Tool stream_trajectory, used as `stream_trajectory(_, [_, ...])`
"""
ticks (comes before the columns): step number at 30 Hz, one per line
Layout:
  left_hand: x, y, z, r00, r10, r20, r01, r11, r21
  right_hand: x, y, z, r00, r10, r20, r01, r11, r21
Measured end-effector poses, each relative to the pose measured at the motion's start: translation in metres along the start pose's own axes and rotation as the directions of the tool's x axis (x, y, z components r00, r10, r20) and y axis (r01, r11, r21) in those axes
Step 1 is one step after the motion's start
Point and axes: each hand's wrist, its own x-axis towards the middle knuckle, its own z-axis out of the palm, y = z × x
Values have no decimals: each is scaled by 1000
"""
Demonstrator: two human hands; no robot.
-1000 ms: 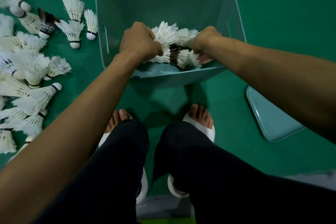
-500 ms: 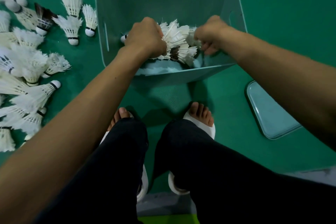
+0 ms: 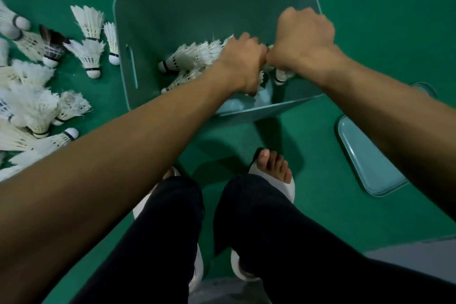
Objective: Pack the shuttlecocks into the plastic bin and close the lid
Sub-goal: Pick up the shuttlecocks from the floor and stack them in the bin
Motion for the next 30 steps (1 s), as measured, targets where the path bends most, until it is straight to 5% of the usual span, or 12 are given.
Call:
stream_trajectory(3, [15, 0, 18, 996, 61, 70, -65, 996, 56, 3, -1, 16, 997, 54, 56, -53, 999, -8])
stream_trajectory(8, [20, -8, 26, 996, 81, 34, -84, 993, 79, 4, 1, 37, 954, 117, 277, -186, 953, 238])
stream_trajectory(14, [14, -27, 22, 995, 64, -75, -64, 998, -6, 20, 6, 49, 860, 211, 465, -468, 691, 551])
stream_trajectory(18, [7, -33, 22, 993, 80, -87, -86, 994, -64, 20, 8, 55, 808, 171, 564, -527, 636, 564])
stream_trajectory(24, [10, -29, 29, 997, 75, 9, -74, 992, -104, 20, 0, 42, 844, 68, 532, -354, 816, 457])
stream_trajectory(30, [0, -40, 19, 998, 14, -66, -44, 884, -465, 21, 0, 11, 980, -53, 190, 8, 973, 231])
